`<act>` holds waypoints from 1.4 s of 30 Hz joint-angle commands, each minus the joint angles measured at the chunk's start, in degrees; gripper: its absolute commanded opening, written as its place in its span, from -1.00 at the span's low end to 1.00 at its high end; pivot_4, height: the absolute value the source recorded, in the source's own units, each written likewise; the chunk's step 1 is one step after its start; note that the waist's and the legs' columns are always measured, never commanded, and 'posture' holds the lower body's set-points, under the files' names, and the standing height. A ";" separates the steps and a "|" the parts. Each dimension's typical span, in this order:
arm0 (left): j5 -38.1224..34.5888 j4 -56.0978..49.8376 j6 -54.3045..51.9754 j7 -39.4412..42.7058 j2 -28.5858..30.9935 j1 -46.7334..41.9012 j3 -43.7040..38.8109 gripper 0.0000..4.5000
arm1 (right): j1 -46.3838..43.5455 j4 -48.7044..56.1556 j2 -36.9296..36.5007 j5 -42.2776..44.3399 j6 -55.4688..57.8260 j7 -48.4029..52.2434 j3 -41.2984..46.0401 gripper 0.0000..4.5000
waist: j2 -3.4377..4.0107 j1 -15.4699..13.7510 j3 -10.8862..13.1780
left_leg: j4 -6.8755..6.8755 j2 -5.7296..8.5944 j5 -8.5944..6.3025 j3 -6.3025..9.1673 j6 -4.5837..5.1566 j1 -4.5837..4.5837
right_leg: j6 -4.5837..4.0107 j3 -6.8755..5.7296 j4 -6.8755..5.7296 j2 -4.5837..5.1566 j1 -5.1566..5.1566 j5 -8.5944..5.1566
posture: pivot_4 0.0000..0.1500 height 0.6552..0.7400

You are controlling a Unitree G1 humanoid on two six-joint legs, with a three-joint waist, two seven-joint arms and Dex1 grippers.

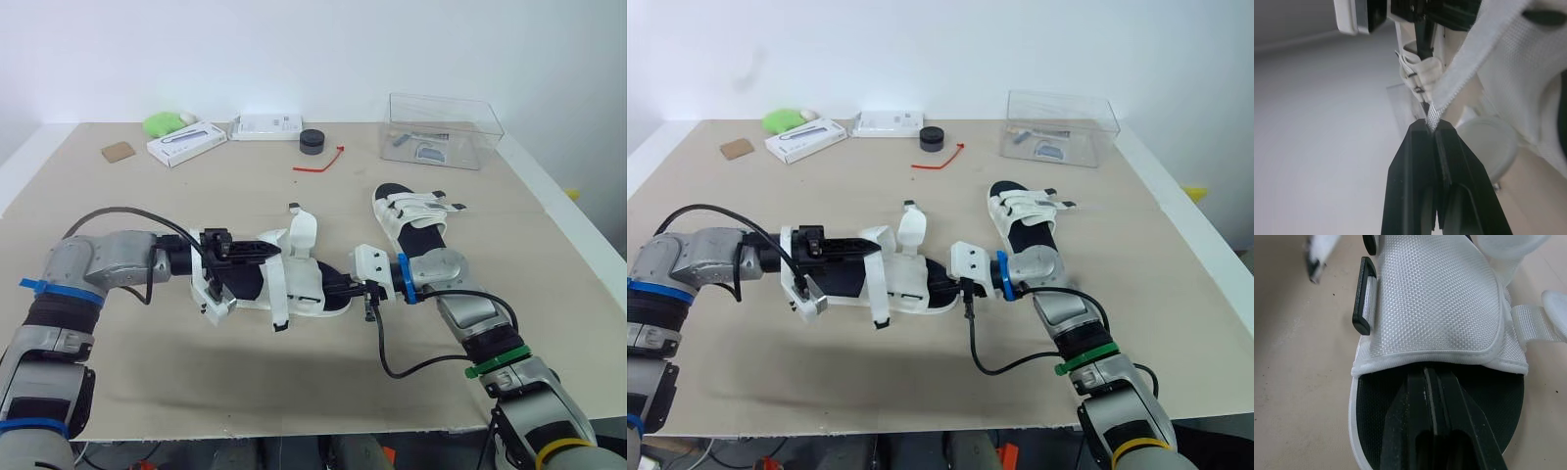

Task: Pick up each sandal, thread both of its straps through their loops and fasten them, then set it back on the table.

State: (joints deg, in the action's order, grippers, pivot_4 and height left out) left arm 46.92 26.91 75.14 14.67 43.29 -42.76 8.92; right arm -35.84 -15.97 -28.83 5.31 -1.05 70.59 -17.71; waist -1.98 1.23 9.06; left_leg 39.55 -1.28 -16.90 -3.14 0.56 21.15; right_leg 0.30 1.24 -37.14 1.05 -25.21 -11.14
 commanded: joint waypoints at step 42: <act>-94.99 -41.95 -119.67 38.37 10.77 26.72 -5.70 0.03 | -2.21 -6.31 0.44 -2.69 -3.17 1.49 -2.47 -1.00 | -0.01 0.01 0.01 | -0.01 -0.36 0.14 0.18 -0.15 -0.14 | -0.36 0.30 -0.11 -1.02 0.02 -0.19 | 1.00 1.00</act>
State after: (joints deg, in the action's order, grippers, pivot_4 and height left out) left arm -49.21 -14.66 -44.32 51.89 54.15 -14.84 3.06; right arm -38.98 -21.52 -27.39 5.21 -4.91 71.93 -19.34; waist -2.00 1.24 9.07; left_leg 39.54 -1.64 -16.76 -2.97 0.42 21.02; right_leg -0.06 1.55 -37.25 0.02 -25.20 -11.33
